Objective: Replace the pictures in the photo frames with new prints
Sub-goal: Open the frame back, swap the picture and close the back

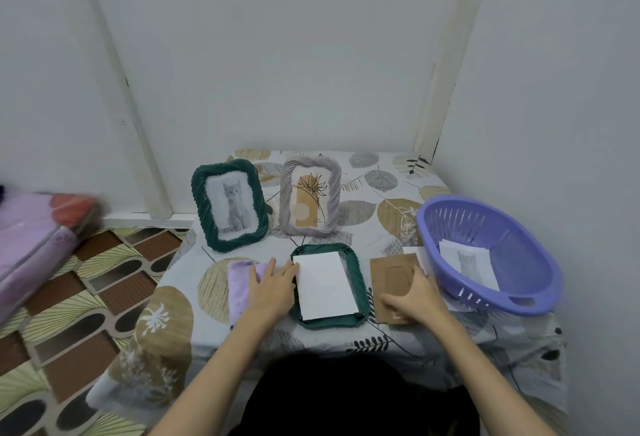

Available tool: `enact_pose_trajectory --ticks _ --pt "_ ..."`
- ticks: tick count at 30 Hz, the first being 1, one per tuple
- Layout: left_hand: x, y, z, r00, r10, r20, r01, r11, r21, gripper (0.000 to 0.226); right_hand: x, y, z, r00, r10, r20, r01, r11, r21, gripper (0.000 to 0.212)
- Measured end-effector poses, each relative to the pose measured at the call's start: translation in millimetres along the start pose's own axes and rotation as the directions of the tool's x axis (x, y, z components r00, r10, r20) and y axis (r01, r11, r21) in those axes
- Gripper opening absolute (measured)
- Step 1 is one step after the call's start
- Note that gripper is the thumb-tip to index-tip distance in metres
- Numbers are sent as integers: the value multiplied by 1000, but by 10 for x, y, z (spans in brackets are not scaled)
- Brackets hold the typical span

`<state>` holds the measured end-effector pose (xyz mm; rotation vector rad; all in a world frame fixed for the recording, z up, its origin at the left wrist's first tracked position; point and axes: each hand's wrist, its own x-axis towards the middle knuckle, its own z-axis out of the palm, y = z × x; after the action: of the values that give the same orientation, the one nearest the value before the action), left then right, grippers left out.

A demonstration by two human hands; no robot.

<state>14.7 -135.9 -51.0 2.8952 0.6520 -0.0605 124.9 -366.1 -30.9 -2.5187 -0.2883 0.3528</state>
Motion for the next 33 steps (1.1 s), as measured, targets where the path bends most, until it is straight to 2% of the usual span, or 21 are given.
enact_pose_trajectory --ticks 3,6,11,14,17,18,22,25,27,30,33 --pt "-52 -44 -46 1000 -9 -25 10 1000 29 53 28 -34 76 999 -42 33 45 996 -82 89" --pt "-95 -99 -69 998 -37 -58 39 998 43 48 23 -96 212 994 -104 31 108 982 -156 93" --pt "-93 -91 7 991 -112 -78 108 993 -53 53 -48 -173 425 983 -144 -115 102 945 -309 82" --pt "-86 -39 58 985 -135 -108 124 987 -102 63 -161 -229 493 954 -251 -163 198 937 -287 70" --pt "-89 23 71 971 -204 -126 188 973 -133 69 -269 -310 548 914 -390 -113 364 910 -199 78" --pt "-91 47 68 966 -226 -123 209 968 -141 71 -287 -331 572 907 -413 -83 390 898 -205 75" --pt "-74 106 54 951 -293 -93 256 922 -289 65 -302 -380 659 907 -422 -19 399 870 -289 52" --pt "-63 105 42 953 -289 -86 241 901 -360 61 -324 -401 676 917 -397 -37 369 880 -300 65" --pt "-63 104 51 958 -273 -85 231 915 -331 64 -313 -410 680 926 -372 -58 339 891 -301 69" --pt "-73 114 78 955 -281 -95 248 933 -260 72 -280 -441 684 942 -331 -63 299 907 -296 57" --pt "-67 120 73 947 -304 -105 258 913 -317 66 -265 -478 671 956 -284 -68 262 936 -234 54"
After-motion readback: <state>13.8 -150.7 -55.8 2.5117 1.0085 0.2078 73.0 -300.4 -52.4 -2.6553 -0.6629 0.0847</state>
